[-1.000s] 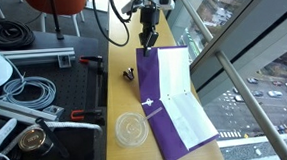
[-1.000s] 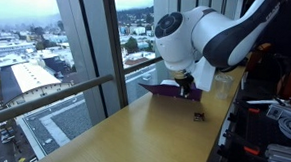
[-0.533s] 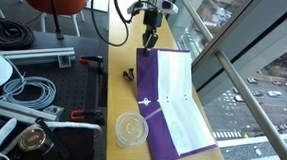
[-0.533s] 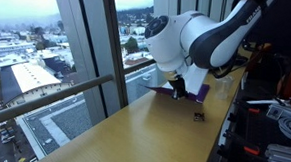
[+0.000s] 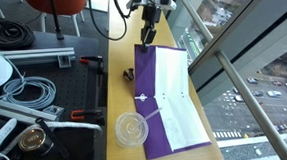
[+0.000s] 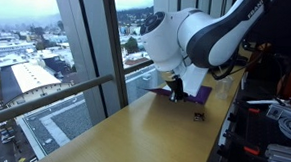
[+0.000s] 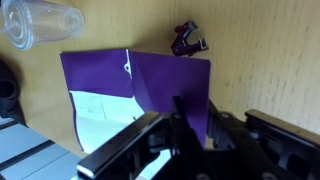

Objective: Open the purple paper file to the left

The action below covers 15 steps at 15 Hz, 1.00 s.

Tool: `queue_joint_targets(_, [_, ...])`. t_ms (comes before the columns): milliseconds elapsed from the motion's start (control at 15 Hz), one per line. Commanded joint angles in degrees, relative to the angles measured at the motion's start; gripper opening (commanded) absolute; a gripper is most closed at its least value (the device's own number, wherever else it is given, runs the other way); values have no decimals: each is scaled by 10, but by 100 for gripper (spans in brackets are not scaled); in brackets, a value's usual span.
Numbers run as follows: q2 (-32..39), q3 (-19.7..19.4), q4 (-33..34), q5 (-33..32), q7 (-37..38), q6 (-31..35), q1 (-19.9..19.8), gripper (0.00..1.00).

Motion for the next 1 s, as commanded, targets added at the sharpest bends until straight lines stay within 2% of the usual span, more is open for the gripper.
queue_joint_targets(0, [-23, -1, -13, 7, -10, 7, 9, 56])
queue_joint_targets(267, [-76, 4, -40, 8, -24, 37, 3, 84])
queue_joint_targets(400, [-119, 9, -65, 23, -54, 86, -15, 98])
queue_joint_targets(533, [-159, 7, -93, 42, -105, 149, -39, 100])
queue_joint_targets(733, [-210, -1, -140, 118, -239, 248, -93, 100])
queue_joint_targets(800, [-215, 24, -151, 147, -283, 276, -135, 100])
queue_joint_targets(933, [-218, 45, -160, 218, -377, 303, -183, 100])
